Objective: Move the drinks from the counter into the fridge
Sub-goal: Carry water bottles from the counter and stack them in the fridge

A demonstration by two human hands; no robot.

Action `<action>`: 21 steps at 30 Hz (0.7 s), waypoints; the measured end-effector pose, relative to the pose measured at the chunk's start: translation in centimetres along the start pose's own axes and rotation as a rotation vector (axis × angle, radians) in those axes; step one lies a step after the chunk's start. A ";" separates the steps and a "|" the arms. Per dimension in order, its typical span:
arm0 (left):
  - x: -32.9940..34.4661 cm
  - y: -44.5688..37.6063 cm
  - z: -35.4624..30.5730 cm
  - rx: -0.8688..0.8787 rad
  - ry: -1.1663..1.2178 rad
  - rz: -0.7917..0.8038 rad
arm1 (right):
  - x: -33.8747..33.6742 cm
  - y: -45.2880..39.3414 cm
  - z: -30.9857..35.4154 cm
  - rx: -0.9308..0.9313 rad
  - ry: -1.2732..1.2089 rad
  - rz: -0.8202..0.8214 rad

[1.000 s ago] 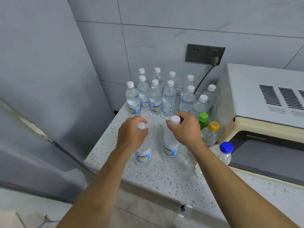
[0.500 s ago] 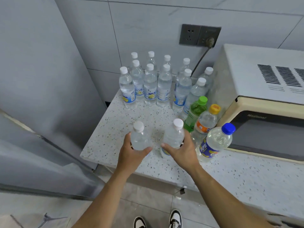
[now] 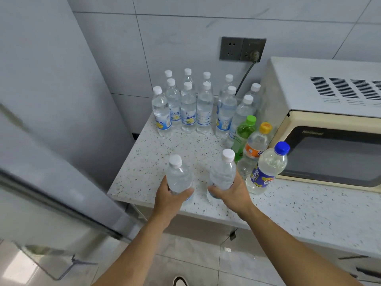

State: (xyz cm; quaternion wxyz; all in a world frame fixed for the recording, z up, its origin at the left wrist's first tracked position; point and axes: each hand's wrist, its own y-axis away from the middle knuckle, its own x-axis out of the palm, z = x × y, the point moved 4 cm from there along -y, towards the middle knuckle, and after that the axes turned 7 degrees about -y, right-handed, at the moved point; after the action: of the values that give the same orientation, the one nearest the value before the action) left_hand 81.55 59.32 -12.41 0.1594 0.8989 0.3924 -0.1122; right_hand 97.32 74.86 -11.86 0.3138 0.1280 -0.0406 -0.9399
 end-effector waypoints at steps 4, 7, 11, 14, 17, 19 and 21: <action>-0.3 3.6 1.0 -0.046 0.023 -0.007 | -0.9 2.2 -0.6 -0.015 -0.029 0.087; 0.0 7.2 1.3 -0.108 0.097 -0.036 | -1.7 4.3 -0.9 0.002 -0.063 0.153; 0.6 12.9 2.7 -0.220 0.252 -0.105 | -1.5 7.1 -1.4 0.022 -0.113 0.264; 0.2 17.6 4.9 -0.342 0.357 -0.179 | 0.2 9.5 -1.9 0.041 -0.173 0.370; -1.0 22.7 7.5 -0.461 0.422 -0.305 | 3.0 12.3 -3.1 0.064 -0.209 0.509; -2.2 26.0 8.9 -0.527 0.438 -0.396 | 5.3 14.3 -4.1 0.091 -0.187 0.603; -3.6 29.0 9.9 -0.569 0.440 -0.481 | 7.6 16.4 -5.0 0.132 -0.167 0.676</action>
State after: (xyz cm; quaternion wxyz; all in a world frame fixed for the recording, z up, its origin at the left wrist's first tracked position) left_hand 99.93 34.59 -14.63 0.2829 0.7046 0.6306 0.1607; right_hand 102.26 57.22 -15.75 0.5939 0.0501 -0.1667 -0.7855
